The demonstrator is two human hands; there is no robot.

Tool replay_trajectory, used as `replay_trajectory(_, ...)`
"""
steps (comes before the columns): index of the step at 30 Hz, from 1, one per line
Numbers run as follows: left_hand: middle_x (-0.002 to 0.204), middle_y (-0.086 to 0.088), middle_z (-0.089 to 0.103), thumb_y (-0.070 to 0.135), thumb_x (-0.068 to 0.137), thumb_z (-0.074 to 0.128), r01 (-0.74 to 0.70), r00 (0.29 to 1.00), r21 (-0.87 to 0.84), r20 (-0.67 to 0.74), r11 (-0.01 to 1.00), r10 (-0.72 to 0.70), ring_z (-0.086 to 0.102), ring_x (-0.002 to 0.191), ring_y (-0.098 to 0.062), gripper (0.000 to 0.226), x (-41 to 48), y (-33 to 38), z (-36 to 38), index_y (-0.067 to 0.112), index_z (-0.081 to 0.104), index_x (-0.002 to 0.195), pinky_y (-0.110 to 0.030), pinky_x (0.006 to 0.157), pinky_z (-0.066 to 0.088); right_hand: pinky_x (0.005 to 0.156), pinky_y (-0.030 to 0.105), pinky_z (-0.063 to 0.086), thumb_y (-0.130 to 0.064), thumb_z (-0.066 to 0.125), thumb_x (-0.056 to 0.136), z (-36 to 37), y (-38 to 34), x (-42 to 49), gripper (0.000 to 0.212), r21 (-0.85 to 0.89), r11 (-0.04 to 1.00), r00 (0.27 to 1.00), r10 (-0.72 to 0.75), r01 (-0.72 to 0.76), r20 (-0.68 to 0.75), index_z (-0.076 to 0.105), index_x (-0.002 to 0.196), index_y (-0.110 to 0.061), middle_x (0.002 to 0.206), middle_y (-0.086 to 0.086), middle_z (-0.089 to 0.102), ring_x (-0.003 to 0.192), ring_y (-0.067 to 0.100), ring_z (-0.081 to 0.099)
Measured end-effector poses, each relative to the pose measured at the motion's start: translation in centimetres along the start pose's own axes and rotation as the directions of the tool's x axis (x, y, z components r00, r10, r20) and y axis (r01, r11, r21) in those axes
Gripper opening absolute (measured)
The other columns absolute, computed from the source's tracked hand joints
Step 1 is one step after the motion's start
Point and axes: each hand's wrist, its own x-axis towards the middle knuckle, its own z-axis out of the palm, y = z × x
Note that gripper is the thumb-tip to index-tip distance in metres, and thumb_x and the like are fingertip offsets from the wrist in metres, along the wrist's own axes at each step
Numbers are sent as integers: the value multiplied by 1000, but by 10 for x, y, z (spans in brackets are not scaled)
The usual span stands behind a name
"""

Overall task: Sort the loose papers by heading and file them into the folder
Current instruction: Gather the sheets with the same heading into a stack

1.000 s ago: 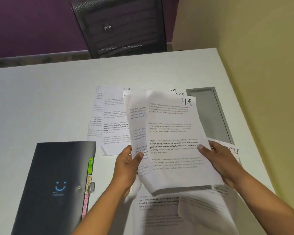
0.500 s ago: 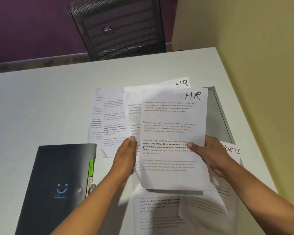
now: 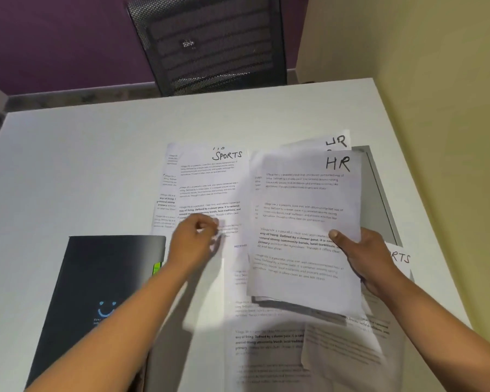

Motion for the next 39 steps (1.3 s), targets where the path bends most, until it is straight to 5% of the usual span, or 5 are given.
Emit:
replay_trajectory(5, 114, -11, 67, 35, 90, 66, 69, 954, 410, -295, 910, 61, 62, 104, -31, 35, 57, -14, -58, 7, 63, 110, -34, 82, 46, 85, 39, 58, -28, 68, 90, 4, -3, 7, 15, 28, 999, 999, 27, -27, 21, 72, 104, -22, 102, 0, 77, 89, 18, 75)
replay_trajectory(12, 128, -22, 45, 55, 78, 74, 278, 942, 620, -326, 733, -82, 48, 121, -40, 80, 87, -32, -59, -1, 45, 127, -48, 94, 46, 44, 20, 28, -32, 53, 101, 13, 0, 14, 22, -38, 993, 992, 110, -112, -66, 66, 93, -16, 47, 0, 48, 33, 8, 35)
replay_trajectory(27, 88, -5, 66, 35, 100, 47, 46, 971, 467, -229, 883, 71, 62, 70, -24, 31, 106, 15, -98, 15, 65, 86, -32, 63, 50, 54, 11, 50, -15, 55, 100, 11, -5, 6, 22, 1, 997, 993, 83, -83, -84, 66, 119, -11, 96, 5, 75, 56, -2, 67)
replay_trajectory(31, 82, -5, 65, 40, 101, 46, -44, 925, 549, -294, 834, 242, 60, 69, -29, 31, 84, 28, -126, 19, 63, 86, -32, 60, 45, 35, 15, 28, -17, 54, 101, 13, -12, -2, 17, -3, 995, 985, 103, -104, -141, 64, 110, -7, 47, -2, 51, 28, 1, 36)
replay_trajectory(39, 91, -2, 69, 38, 102, 47, -178, 808, 409, -458, 895, 370, 60, 78, -26, 31, 7, 37, -158, 17, 70, 103, -33, 66, 47, 35, 15, 23, -21, 53, 101, 6, -23, -36, 21, -11, 999, 989, 47, -49, -143, 65, 112, -7, 39, 2, 51, 27, 11, 26)
